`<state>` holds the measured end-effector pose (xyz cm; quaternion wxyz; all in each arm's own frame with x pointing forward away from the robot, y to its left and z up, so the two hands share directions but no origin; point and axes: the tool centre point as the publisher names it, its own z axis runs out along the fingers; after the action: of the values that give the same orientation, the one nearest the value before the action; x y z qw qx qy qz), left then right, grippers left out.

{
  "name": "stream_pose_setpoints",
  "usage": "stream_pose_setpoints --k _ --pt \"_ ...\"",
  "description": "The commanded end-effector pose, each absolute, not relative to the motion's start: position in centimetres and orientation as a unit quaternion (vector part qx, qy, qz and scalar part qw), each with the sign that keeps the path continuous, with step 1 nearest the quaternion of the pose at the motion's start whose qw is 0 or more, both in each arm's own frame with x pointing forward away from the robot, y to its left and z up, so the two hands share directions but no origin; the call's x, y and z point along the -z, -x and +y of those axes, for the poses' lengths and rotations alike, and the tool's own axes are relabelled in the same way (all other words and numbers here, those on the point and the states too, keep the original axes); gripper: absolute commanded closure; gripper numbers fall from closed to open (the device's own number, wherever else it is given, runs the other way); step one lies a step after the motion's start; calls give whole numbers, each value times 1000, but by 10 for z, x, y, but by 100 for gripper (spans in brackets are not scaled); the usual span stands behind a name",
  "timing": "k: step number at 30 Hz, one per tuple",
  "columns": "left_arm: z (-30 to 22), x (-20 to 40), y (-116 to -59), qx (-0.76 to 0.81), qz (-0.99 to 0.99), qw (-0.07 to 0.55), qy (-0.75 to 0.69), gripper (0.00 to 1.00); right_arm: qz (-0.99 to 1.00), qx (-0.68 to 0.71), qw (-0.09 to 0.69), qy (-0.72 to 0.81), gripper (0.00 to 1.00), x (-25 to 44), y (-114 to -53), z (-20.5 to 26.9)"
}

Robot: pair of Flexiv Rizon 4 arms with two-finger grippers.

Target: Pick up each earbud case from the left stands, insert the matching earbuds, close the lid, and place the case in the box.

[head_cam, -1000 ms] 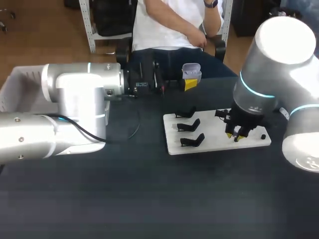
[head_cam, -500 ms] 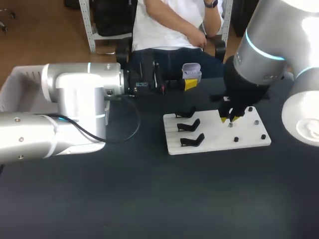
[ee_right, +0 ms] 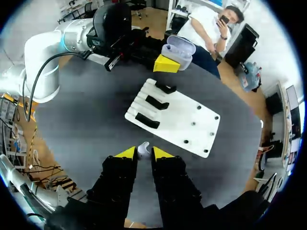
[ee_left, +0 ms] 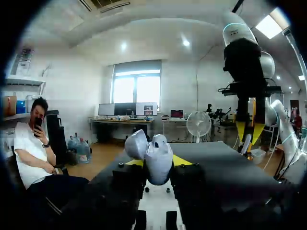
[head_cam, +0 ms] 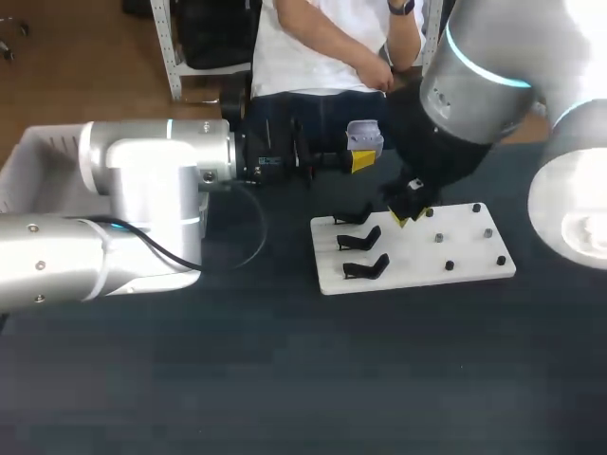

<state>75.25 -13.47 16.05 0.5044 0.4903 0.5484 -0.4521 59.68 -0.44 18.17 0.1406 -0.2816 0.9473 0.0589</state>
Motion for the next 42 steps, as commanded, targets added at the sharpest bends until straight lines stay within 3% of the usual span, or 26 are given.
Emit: stream_pose_setpoints --k 1,11,42 --pt "-135 -160 -751 450 548 508 -488 100 948 -59 141 281 100 -183 -596 -7" --pt "-135 -160 -751 450 548 508 -488 100 948 -59 141 281 100 -183 -596 -7" --pt "-135 -160 -751 450 548 508 -488 100 915 0 161 370 100 -235 -718 24"
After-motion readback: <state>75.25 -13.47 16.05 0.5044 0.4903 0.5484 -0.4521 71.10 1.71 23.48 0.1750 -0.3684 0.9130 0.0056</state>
